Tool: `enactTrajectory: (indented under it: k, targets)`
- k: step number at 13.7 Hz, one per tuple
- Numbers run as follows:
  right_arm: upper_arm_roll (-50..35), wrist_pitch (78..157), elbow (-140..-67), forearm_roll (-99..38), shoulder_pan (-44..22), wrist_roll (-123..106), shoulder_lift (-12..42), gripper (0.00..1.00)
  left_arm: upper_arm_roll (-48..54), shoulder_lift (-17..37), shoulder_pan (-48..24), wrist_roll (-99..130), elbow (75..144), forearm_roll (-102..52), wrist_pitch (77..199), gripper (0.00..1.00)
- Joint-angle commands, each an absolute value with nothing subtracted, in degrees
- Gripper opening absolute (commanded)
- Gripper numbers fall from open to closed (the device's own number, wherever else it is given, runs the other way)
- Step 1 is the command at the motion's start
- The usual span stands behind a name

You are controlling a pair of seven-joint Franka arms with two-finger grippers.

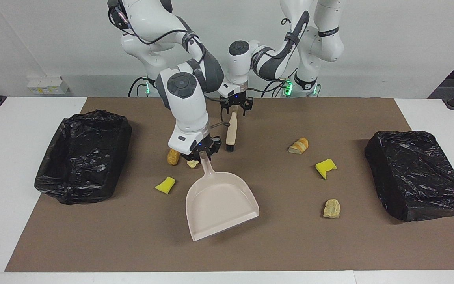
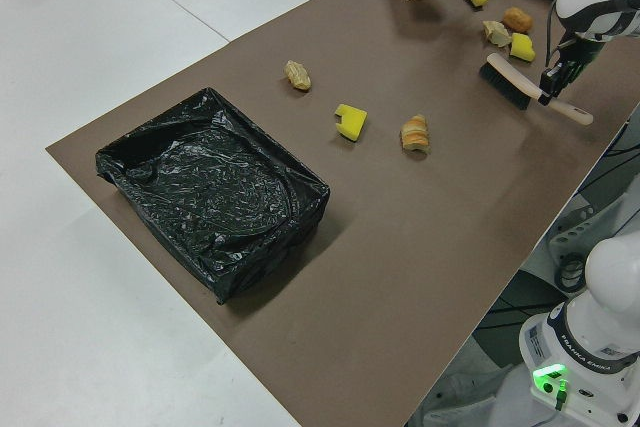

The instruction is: Sweep and dump trash in bin

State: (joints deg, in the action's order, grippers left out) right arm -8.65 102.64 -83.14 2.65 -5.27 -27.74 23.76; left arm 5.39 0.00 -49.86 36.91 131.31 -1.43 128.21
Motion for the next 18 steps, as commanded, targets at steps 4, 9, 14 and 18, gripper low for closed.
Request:
enactTrajectory:
  k: [4, 9, 14, 18]
  targets:
    - [-9.6, 103.9, -84.6, 8.6, -4.0, -40.8, 23.9, 0.00, 5.4, -3.3, -37.3, 28.7, 124.3, 2.4, 116.9, 0.00]
    - [-9.7, 106.7, -85.6, 7.9, -6.6, -41.5, 24.3, 0.00, 5.4, 1.9, -19.6, 8.1, 115.6, 2.5, 116.7, 0.00]
    - [-9.8, 114.6, -86.5, 4.8, -12.6, -31.7, 28.6, 0.00, 5.4, 9.8, -4.2, -19.1, 105.9, 7.2, 118.9, 0.00]
    - [-9.8, 120.3, -86.9, 3.0, -14.1, -31.7, 30.4, 0.00, 5.4, 19.4, 2.0, -32.0, 94.7, 11.6, 121.1, 0.00]
